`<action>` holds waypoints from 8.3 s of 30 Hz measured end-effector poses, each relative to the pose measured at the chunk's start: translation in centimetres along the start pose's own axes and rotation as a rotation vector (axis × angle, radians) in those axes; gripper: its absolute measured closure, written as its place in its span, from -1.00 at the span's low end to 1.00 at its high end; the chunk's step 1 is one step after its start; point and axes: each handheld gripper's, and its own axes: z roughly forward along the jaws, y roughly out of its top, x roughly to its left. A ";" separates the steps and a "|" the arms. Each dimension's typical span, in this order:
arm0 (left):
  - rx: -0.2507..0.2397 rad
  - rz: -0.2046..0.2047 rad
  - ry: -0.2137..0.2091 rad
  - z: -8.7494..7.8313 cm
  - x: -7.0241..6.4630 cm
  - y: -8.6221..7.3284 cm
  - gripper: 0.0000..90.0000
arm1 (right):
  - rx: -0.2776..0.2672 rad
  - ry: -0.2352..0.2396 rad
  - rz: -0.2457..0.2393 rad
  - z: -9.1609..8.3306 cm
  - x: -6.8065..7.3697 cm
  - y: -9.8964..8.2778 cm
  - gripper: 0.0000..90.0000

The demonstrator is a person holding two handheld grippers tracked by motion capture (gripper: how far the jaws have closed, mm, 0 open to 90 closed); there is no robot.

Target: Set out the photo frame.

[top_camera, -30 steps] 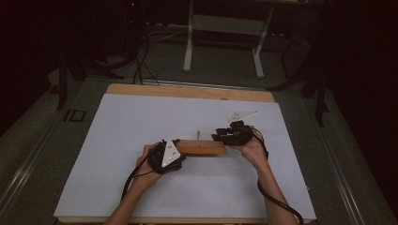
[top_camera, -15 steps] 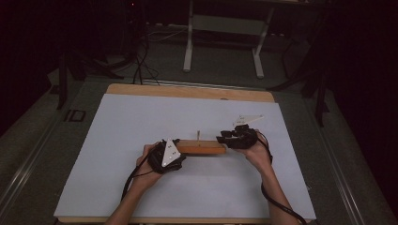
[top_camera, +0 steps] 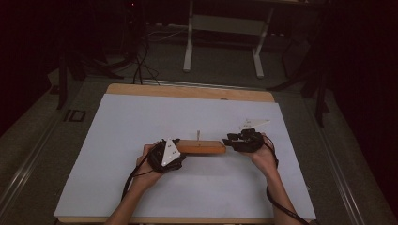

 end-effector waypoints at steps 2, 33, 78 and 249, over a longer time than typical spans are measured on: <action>0.000 -0.002 -0.001 0.0 0.0 0.0 -0.04 | 0.009 -0.010 -0.013 -0.1 0.0 -0.2 0.38; -0.001 -0.025 0.005 0.1 0.4 0.2 -0.04 | 0.016 0.071 -0.177 1.2 1.7 -1.7 -0.12; -0.027 -0.139 -0.057 1.5 2.4 -0.6 0.04 | -0.113 0.058 -0.265 2.0 2.9 -0.2 0.09; -0.040 -0.462 -0.346 -0.5 7.8 -2.4 0.26 | -0.192 0.308 0.050 2.7 2.7 1.0 0.32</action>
